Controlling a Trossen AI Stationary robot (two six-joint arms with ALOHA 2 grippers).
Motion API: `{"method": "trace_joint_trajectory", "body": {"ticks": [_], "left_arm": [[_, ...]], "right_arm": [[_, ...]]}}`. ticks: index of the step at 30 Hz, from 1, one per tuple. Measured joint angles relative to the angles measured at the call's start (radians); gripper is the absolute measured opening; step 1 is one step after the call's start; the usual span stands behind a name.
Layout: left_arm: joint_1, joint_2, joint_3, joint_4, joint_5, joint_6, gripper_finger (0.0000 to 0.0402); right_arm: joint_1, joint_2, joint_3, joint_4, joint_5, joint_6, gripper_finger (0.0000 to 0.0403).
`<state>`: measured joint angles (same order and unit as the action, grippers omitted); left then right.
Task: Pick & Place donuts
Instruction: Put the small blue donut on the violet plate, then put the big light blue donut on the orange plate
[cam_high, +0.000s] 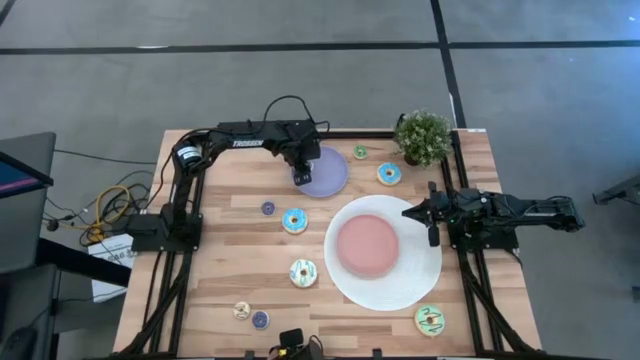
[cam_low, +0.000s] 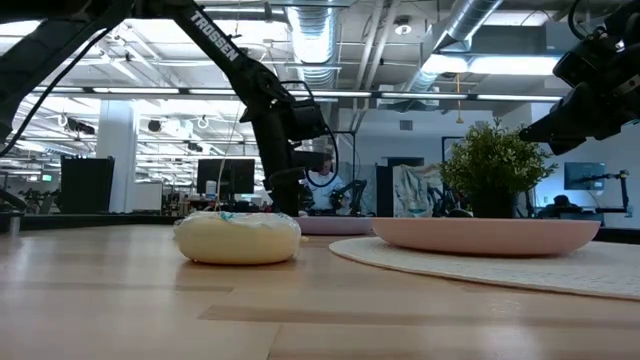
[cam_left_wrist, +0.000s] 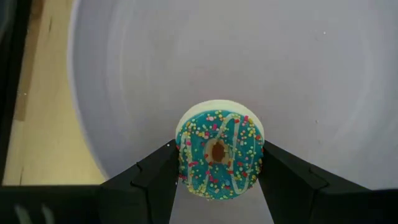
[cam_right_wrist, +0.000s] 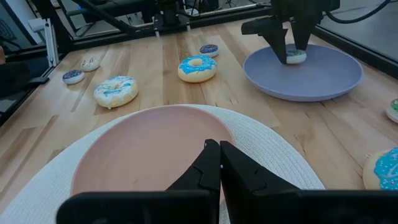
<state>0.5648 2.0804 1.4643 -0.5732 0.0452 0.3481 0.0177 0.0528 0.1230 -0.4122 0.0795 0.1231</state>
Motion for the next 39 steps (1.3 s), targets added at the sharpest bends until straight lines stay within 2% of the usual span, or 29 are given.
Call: {"method": "trace_joint_trajectory", "body": {"ticks": [19, 22, 32, 39], "left_arm": [[0.000, 0.000, 0.000, 0.000, -0.006, -0.002, 0.0197], [0.000, 0.000, 0.000, 0.000, -0.006, -0.003, 0.0212], [0.000, 0.000, 0.000, 0.007, -0.030, 0.010, 0.0296], [0.017, -0.047, 0.068, -0.074, -0.058, -0.033, 0.0310]], "right_arm": [[0.000, 0.000, 0.000, 0.000, -0.001, 0.000, 0.0001], [0.000, 0.000, 0.000, 0.000, -0.001, 0.000, 0.0001], [0.000, 0.000, 0.000, 0.000, -0.001, 0.000, 0.0001], [0.000, 0.000, 0.000, 0.000, -0.001, 0.000, 0.0001]]}}
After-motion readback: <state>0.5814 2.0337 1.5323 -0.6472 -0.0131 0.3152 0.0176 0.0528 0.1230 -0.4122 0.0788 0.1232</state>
